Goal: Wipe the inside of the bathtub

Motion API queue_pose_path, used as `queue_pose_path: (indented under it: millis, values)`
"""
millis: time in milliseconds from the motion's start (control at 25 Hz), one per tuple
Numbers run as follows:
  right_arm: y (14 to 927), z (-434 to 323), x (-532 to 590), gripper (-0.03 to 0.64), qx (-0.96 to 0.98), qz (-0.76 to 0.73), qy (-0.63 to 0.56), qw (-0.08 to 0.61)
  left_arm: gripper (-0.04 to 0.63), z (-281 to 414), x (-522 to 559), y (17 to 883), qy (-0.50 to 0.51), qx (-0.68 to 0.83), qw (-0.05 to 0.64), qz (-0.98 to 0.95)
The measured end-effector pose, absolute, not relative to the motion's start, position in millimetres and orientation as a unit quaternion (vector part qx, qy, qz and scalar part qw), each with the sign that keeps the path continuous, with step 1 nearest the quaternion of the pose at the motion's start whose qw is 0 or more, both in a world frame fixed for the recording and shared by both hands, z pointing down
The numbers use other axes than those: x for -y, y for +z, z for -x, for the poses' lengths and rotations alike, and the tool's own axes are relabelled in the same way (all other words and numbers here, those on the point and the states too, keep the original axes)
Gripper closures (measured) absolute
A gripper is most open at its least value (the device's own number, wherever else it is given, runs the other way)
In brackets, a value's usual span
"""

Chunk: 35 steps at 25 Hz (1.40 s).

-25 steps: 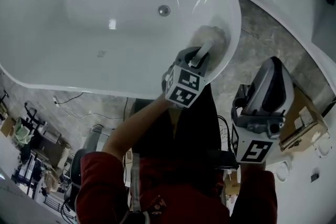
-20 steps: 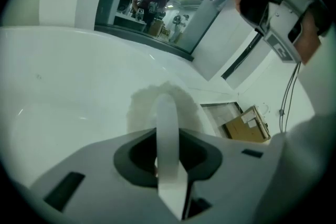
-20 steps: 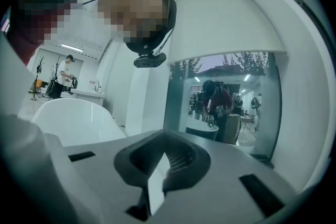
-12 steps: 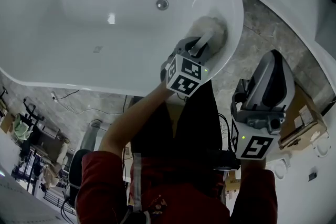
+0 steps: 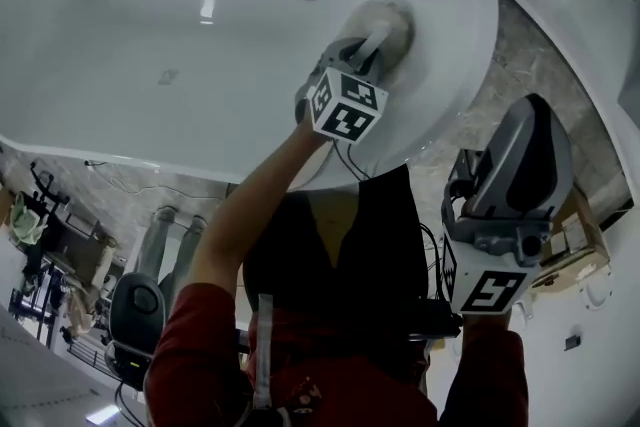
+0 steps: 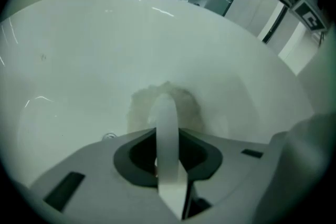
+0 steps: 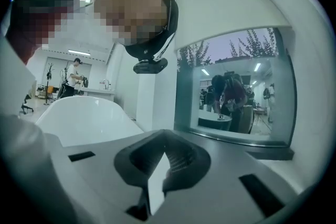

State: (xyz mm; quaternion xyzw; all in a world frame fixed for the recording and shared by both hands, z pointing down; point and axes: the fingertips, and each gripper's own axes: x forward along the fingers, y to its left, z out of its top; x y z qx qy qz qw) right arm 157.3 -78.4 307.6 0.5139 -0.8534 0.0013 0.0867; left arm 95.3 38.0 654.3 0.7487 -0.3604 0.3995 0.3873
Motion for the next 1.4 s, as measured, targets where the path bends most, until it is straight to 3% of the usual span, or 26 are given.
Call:
queue_pose_path:
  millis: [720, 1160, 1400]
  values:
    - [374.3, -131.7, 88.5, 0.606, 0.88, -0.463, 0.013, 0.103, 0.502, -19.3, -28.4, 843.6, 0.53, 0.396, 0.339, -0.669]
    - [380.9, -133.1, 89.0, 0.606, 0.876, -0.469, 0.024, 0.107, 0.502, -12.0, -28.1, 859.5, 0.561, 0.367, 0.342, -0.658]
    - [365.9, -130.9, 81.3, 0.606, 0.873, -0.476, 0.024, 0.103, 0.502, -7.0, -30.7, 834.4, 0.521, 0.389, 0.389, -0.653]
